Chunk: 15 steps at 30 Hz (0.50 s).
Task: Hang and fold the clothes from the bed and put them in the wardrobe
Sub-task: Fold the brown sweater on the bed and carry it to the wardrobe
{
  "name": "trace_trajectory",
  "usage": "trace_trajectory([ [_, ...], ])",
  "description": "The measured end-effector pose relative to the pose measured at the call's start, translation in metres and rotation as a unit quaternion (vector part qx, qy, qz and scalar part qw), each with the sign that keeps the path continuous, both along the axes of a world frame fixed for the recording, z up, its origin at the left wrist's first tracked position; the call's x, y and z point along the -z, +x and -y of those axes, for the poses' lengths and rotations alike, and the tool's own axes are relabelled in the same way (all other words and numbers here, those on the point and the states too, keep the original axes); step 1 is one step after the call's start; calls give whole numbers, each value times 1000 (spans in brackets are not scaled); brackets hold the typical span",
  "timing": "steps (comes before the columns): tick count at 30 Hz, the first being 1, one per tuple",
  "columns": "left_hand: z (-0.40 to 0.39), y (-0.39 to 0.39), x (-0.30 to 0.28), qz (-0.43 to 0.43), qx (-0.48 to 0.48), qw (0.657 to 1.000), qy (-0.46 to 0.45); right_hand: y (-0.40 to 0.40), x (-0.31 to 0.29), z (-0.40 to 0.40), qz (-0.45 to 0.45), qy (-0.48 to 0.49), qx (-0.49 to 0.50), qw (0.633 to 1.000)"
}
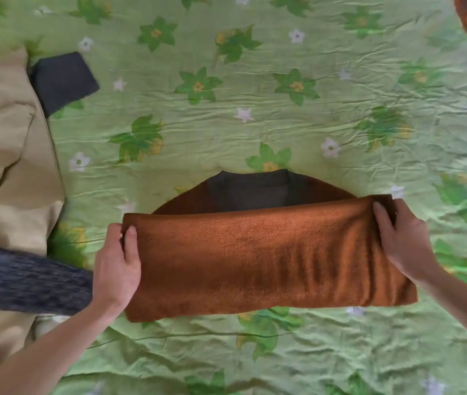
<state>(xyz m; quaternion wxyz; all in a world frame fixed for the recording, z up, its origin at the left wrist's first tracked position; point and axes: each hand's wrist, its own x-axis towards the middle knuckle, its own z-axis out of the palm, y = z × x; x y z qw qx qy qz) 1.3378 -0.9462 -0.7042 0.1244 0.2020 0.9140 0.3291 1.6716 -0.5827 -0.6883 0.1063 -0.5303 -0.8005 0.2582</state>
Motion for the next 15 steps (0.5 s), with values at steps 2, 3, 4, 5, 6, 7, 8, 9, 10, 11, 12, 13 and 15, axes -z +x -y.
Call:
trace_trajectory([
  [2, 9, 8, 1, 4, 6, 1000, -5, 10, 2, 7, 1, 1, -6, 1000],
  [3, 14, 12, 1, 0, 12, 1000, -5, 15, 3, 12, 3, 3, -9, 1000],
  [4, 18, 17, 1, -5, 17, 1000, -5, 21, 4, 17, 9, 3, -10, 1000],
  [5, 22, 21, 1, -7, 22, 1000, -7, 26, 5, 23, 19, -2, -8, 1000],
  [6, 25, 25, 0, -3, 25, 1000, -11, 31, 7, 28, 30, -9, -3, 999],
  [7, 28, 27, 0, 1, 28, 999, -18, 36, 10, 33, 42, -17, 2, 999],
  [8, 30, 29, 1, 5, 31, 999, -25, 41, 13, 37, 54, -23, 8, 998],
  [9, 30, 30, 2, 5, 32, 999, -29, 44, 16, 41, 62, -27, 16, 998],
  [10, 29, 30, 3, 4, 32, 999, -33, 46, 19, 44, 66, -29, 24, 997],
  [11, 27, 30, 5, 2, 31, 999, -41, 47, 21, 47, 68, -30, 34, 997],
  [12, 26, 30, 7, 1, 28, 998, -58, 47, 23, 49, 73, -26, 46, 996],
  [13, 25, 30, 10, 4, 25, 997, -79, 47, 25, 51, 80, -19, 58, 995],
  [15, 21, 28, 12, 27, 9, 992, -123, 45, 27, 52, 99, 1, 82, 992],
])
